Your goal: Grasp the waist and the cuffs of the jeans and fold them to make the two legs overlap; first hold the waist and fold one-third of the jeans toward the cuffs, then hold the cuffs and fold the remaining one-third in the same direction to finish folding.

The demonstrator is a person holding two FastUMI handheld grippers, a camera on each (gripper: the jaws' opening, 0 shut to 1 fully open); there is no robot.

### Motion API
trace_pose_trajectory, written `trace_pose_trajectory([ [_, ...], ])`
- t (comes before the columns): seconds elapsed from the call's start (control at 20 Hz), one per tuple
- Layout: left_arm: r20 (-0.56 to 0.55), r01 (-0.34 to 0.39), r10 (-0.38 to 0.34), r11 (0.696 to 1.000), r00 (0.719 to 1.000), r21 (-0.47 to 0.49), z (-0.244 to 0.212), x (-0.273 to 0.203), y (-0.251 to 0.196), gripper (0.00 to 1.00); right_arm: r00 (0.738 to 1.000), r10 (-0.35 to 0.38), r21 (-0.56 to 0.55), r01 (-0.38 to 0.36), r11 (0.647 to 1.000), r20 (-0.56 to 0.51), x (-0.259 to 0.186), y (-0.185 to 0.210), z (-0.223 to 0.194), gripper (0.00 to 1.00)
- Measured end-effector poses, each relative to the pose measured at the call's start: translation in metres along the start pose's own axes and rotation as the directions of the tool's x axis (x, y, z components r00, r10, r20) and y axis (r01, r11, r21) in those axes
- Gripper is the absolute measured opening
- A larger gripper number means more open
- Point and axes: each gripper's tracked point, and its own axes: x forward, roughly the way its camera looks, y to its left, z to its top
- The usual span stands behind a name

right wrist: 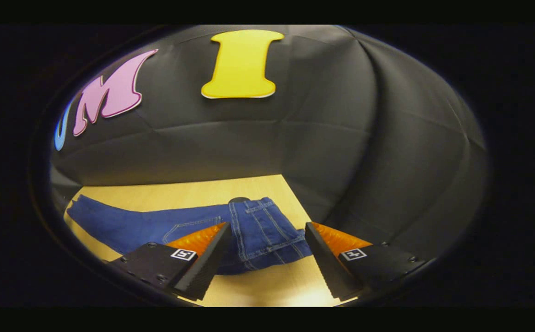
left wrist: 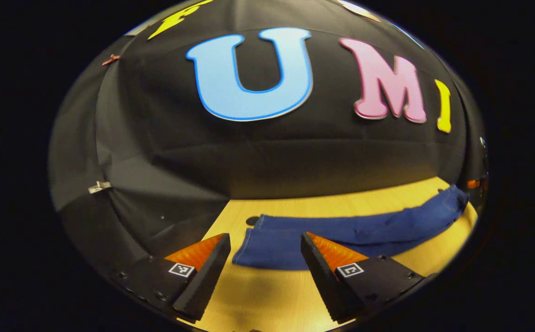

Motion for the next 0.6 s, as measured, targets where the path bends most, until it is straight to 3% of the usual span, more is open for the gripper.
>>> trace_pose_trajectory([
  [0.15, 0.075, 0.100, -0.093, 0.990, 0.993, -0.098, 0.001, -0.059, -0.068, 0.97, 1.000, -0.026, 0.010, 0.026, 1.000, -0.011, 0.007, -0.002, -0.016, 0.98],
  [0.25, 0.148, 0.114, -0.084, 0.971, 0.985, -0.211, 0.011, -0.089, -0.095, 0.98, 0.998, -0.063, 0.063, 0.063, 0.996, -0.005, 0.015, -0.014, -0.020, 0.98],
  [0.4, 0.272, 0.183, -0.081, 0.909, 0.959, -0.375, 0.046, -0.108, -0.109, 0.98, 0.991, -0.131, 0.041, 0.131, 0.991, -0.002, 0.025, -0.032, -0.026, 0.98],
  [0.6, 0.386, 0.257, -0.085, 0.869, 0.919, -0.422, 0.084, -0.108, -0.121, 0.96, 0.993, -0.114, 0.064, 0.117, 0.991, -0.040, 0.037, -0.031, -0.043, 0.99],
])
